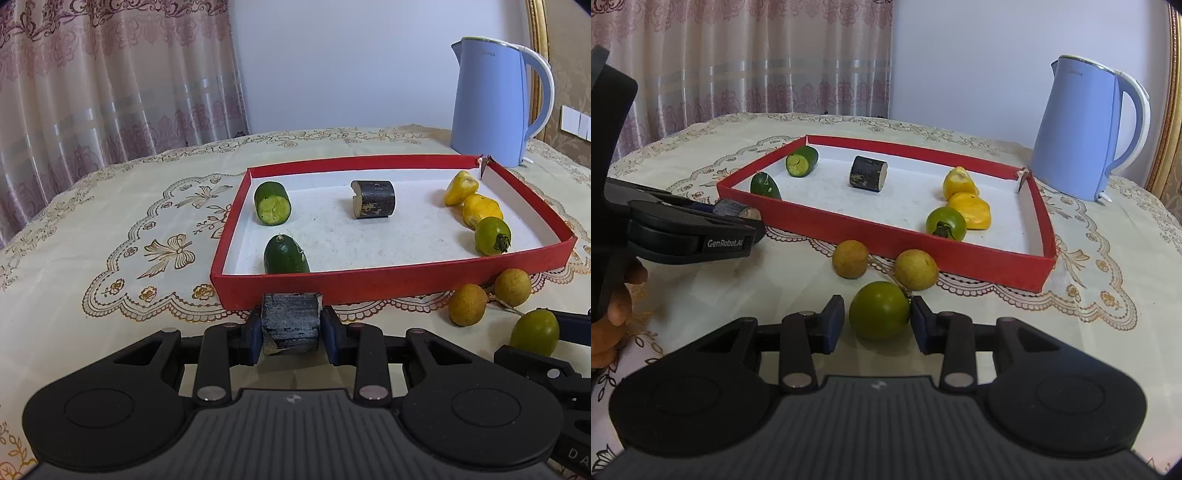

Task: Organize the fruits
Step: 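Lift the log piece with the left gripper while the right gripper lifts the lime, then carry the green lime into the red tray and open the right gripper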

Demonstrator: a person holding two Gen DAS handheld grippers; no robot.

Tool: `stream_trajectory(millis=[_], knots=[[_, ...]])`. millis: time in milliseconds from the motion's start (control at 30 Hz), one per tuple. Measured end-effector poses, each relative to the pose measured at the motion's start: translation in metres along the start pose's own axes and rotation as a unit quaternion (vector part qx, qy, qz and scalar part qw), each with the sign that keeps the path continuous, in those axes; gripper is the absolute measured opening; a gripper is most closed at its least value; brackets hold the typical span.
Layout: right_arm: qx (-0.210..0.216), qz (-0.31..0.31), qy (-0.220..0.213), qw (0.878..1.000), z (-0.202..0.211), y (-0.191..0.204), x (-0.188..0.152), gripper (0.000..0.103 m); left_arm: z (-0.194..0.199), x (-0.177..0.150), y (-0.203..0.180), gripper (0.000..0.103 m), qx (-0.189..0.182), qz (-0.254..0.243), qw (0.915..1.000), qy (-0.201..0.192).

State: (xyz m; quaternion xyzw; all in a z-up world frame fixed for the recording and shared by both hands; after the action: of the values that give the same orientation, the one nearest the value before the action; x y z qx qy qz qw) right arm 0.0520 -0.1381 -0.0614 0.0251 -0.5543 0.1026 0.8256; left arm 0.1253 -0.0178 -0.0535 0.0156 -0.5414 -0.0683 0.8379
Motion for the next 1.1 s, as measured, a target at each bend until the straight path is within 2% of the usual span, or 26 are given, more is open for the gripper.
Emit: stream_trajectory(millis=[233,467,600,800,1100], knots=[[0.002,-0.002,-0.003,1.000,0.001,-0.001,0.000,0.033,0.000,0.000,0.002,0.032,-0.001,0.005,1.0000,-0.001],[0.004,-0.003,-0.013,1.000,0.009,-0.003,0.002,0.033,0.005,0.003,0.002,0.031,-0.016,0.015,0.9997,-0.013],[0.008,-0.005,-0.017,1.000,0.013,-0.002,0.002,0.033,0.008,0.006,0.006,0.031,-0.034,0.038,0.9985,-0.016],[0.013,-0.009,-0.030,0.999,0.022,-0.005,0.006,0.033,0.016,0.013,0.014,0.032,-0.052,0.078,0.9947,-0.042],[0.009,-0.016,-0.045,0.999,0.029,-0.012,0.010,0.033,0.024,0.019,0.016,0.032,-0.051,0.083,0.9927,-0.070]])
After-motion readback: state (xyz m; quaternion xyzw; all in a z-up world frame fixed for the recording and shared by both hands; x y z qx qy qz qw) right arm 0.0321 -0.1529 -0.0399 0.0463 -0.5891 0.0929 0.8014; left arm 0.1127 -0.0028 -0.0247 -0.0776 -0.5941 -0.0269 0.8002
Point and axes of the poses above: each gripper's, at about its wrist camera, not at the fingertips, and z roughly against the way its jaws point, y to its left, x to its top, the point moved 5 cm from there along -z, roughly the way its jaws point, and after that the axes turned 12 degrees about -y, right-handed, at the moved point
